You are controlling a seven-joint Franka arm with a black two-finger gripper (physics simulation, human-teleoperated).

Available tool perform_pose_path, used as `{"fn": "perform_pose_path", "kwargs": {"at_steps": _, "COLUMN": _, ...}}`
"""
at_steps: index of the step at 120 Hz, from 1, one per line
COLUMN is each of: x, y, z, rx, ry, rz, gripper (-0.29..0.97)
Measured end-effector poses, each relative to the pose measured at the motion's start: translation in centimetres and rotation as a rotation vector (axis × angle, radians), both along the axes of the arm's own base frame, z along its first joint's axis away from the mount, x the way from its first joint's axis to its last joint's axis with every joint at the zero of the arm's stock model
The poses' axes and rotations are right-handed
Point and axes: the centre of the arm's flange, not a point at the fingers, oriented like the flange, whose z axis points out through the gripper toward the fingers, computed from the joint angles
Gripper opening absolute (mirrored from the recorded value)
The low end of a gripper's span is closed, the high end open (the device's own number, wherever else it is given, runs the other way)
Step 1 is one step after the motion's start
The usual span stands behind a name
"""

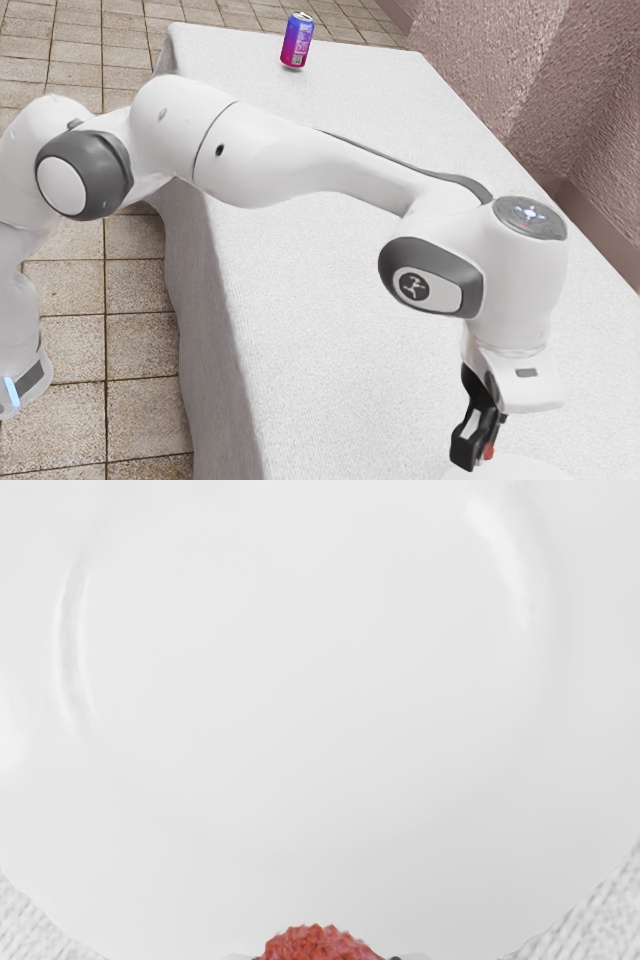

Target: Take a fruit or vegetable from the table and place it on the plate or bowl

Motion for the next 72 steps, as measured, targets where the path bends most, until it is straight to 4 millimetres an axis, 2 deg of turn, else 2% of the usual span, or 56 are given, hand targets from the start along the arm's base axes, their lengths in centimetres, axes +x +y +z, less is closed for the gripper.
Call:
{"fn": "perform_pose_path", "kwargs": {"at_steps": 13, "x": 0.2, "y": -1.9, "z": -0.9, "rx": -0.055, "ry": -0.048, "rz": -0.001, "gripper": 0.12}}
{"fn": "perform_pose_path", "kwargs": {"at_steps": 32, "x": 0.6, "y": -3.7, "z": -1.0, "rx": -0.151, "ry": -0.127, "rz": 0.006, "gripper": 0.13}}
{"fn": "perform_pose_path", "kwargs": {"at_steps": 42, "x": 0.7, "y": -4.1, "z": -0.7, "rx": -0.189, "ry": -0.152, "rz": 0.012, "gripper": 0.36}}
{"fn": "perform_pose_path", "kwargs": {"at_steps": 49, "x": 0.8, "y": -4.2, "z": -0.4, "rx": -0.209, "ry": -0.167, "rz": 0.016, "gripper": 0.47}}
{"fn": "perform_pose_path", "kwargs": {"at_steps": 59, "x": 1.0, "y": -4.1, "z": 0.0, "rx": -0.228, "ry": -0.184, "rz": 0.023, "gripper": 0.56}}
{"fn": "perform_pose_path", "kwargs": {"at_steps": 72, "x": 1.1, "y": -3.6, "z": 0.5, "rx": -0.222, "ry": -0.186, "rz": 0.035, "gripper": 0.62}}
